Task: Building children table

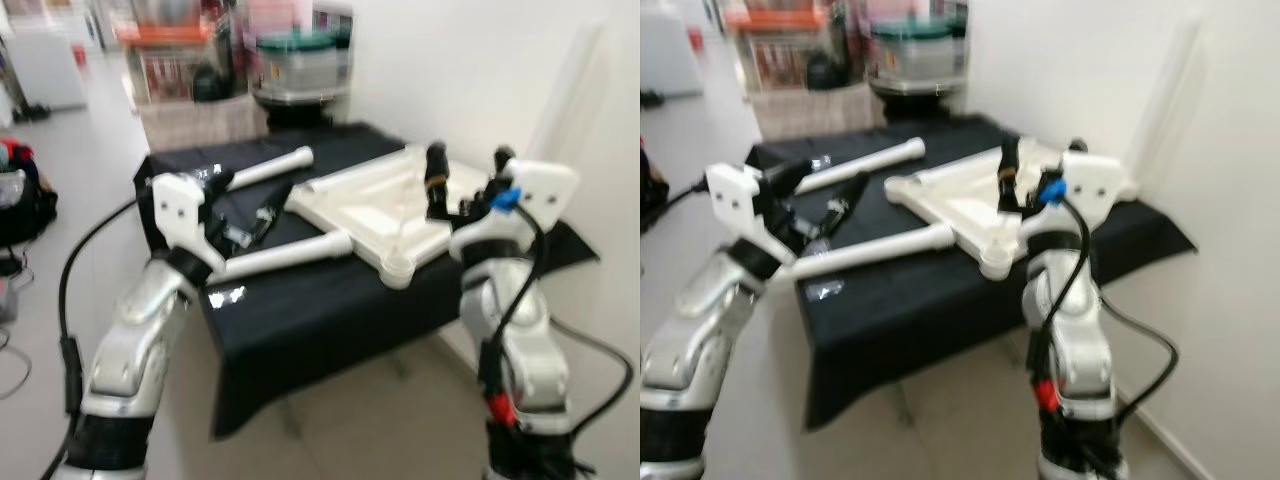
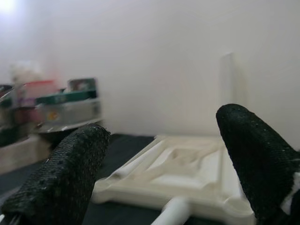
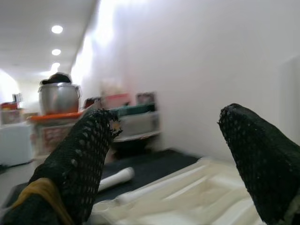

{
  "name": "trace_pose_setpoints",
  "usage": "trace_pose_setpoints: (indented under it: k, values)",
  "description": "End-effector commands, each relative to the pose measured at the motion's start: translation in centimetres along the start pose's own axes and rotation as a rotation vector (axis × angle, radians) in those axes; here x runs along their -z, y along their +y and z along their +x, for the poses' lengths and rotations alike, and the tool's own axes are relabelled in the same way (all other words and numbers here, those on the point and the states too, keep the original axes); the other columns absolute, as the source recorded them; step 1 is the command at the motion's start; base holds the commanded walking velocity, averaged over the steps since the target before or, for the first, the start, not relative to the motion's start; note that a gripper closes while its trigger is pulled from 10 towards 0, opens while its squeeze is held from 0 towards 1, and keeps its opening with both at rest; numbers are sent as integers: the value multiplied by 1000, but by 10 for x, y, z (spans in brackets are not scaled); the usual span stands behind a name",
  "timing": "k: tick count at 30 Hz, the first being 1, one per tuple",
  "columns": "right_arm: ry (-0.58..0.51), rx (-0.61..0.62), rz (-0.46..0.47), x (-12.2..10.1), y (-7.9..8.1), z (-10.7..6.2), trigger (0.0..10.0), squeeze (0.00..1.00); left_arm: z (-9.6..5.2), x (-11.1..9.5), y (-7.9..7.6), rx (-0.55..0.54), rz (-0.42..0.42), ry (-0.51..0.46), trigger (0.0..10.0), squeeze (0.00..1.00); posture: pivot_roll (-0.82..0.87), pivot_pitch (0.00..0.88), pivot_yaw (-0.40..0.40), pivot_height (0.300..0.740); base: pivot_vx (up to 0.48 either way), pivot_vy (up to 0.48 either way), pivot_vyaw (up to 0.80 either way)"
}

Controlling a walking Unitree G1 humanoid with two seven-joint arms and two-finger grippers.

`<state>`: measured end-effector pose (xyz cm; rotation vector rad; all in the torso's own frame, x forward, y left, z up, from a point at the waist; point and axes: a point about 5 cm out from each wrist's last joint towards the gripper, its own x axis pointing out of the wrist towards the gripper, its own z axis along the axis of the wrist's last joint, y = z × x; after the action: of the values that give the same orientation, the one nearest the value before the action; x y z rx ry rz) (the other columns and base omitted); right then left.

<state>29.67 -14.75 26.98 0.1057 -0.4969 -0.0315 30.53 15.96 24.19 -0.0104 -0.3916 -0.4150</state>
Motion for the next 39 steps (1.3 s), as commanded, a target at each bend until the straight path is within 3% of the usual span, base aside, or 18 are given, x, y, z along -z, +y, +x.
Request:
trace_pose_setpoints:
  k: [1, 8, 15, 21, 34, 36, 37, 39]
  values:
    - [11, 2, -20, 2, -1, 1, 10000, 0, -1, -1, 0, 3, 18, 1, 10000, 176, 58, 0, -48, 740, 0, 0, 0]
    - [12, 12, -34, 4, -3, 0, 10000, 0, 1, -2, -4, 17, 24, -21, 10000, 184, 56, 0, -46, 740, 0, 0, 0]
    - [29, 6, -28, 6, -2, -3, 10000, 0, -1, -3, -6, 27, 14, -22, 10000, 188, 69, 0, -53, 740, 368, 0, 0]
    - [38, -1, -24, 8, -1, -2, 10000, 0, -2, -4, -7, 35, 11, -21, 10000, 188, 67, 0, -48, 740, 368, 0, -800]
    - [71, 28, -29, 12, -6, -7, 10000, 0, 1, -6, -17, 121, -15, -27, 10000, 188, 51, 0, -28, 740, 367, 0, -246]
    - [72, 26, -23, 12, -4, -6, 10000, 0, 1, -4, -16, 133, -4, -13, 10000, 176, 45, 0, -28, 740, 283, 0, -800]
    - [66, 26, -25, 11, -3, -5, 10000, 0, 1, -2, -16, 135, -10, -5, 10000, 82, 35, 0, -29, 740, 0, 0, -800]
    - [62, 27, -27, 11, -3, -5, 10000, 0, 1, -1, -16, 137, -16, 0, 10000, 82, 35, 0, -29, 740, 0, 0, -800]
